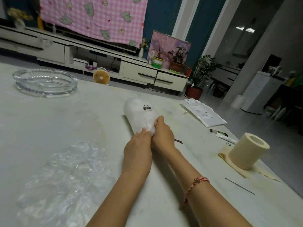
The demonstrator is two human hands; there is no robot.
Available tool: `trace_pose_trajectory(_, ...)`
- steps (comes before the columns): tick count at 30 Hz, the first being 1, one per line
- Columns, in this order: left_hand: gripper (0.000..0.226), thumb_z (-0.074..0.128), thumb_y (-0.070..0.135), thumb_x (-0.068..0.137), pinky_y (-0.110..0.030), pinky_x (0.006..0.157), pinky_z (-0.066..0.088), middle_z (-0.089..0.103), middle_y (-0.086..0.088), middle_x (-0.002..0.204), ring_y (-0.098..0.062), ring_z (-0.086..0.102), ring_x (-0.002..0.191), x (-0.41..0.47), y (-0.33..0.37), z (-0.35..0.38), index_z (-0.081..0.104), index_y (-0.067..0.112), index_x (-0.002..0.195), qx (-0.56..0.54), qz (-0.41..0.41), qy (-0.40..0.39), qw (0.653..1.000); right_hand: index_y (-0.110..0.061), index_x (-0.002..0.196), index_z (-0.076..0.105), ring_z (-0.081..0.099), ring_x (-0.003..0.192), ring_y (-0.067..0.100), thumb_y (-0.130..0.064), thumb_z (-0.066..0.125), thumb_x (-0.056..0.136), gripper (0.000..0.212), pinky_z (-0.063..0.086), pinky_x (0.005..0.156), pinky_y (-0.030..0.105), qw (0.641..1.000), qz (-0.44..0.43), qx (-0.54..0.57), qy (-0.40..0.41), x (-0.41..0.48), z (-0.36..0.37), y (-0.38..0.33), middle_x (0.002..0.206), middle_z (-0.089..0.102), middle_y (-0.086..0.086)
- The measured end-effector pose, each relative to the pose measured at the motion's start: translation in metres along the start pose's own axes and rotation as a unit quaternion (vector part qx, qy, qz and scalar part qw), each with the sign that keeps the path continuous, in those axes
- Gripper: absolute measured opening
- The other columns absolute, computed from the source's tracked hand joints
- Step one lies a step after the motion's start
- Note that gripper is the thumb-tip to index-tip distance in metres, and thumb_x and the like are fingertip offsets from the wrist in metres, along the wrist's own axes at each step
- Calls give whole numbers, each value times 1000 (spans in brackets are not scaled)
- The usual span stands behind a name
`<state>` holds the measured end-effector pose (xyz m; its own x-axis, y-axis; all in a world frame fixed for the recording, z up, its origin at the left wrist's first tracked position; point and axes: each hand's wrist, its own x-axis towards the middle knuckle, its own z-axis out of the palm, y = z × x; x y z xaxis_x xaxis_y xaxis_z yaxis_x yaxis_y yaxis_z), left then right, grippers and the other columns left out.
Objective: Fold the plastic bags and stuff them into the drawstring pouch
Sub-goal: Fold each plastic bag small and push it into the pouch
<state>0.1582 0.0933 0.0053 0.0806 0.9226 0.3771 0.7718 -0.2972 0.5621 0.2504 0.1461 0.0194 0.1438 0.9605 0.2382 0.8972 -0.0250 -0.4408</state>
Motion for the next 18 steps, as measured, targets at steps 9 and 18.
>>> trace_pose_trajectory(9, 22, 53, 7, 69, -32, 74, 52, 65, -7, 83, -30, 67, 78, -9, -6, 3, 66, 6, 87, 11, 70, 33, 997, -14, 117, 54, 55, 99, 21, -22, 59, 90, 29, 43, 80, 29, 981, -85, -116, -128, -19, -75, -11, 109, 60, 6)
trace_pose_trajectory(18, 96, -3, 63, 73, -36, 114, 13, 28, -11, 153, -29, 20, 143, -92, -78, -96, 33, 11, 144, 175, -33, -121, 977, -16, 115, 59, 56, 91, 9, -23, 56, 92, 24, 42, 78, 17, 951, -237, -1, -198, -83, -37, -75, 108, 64, 0)
